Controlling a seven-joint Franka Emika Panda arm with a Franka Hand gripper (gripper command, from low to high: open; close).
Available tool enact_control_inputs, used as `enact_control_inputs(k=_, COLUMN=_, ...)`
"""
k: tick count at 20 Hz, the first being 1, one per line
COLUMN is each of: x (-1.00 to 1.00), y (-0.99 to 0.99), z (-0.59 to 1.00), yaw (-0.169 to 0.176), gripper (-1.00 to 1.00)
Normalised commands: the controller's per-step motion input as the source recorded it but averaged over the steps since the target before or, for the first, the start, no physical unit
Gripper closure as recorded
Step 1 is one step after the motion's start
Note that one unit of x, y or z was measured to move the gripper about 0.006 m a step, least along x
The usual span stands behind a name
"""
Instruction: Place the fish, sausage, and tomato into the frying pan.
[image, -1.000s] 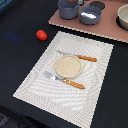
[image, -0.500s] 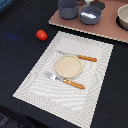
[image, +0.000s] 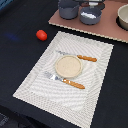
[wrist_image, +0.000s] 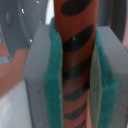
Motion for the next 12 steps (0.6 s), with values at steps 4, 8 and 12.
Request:
enact_control_inputs(k=4, x=0.15, y=0.34, z=0.30, yaw=0.000, gripper=-1.00)
enact_control_inputs(k=8, x=0.06, y=0.22, z=0.82, yaw=0.000, gripper=-1.00)
enact_control_inputs(k=12, x=-0.16, y=-0.22, z=0.78, yaw=-0.013, gripper=-1.00)
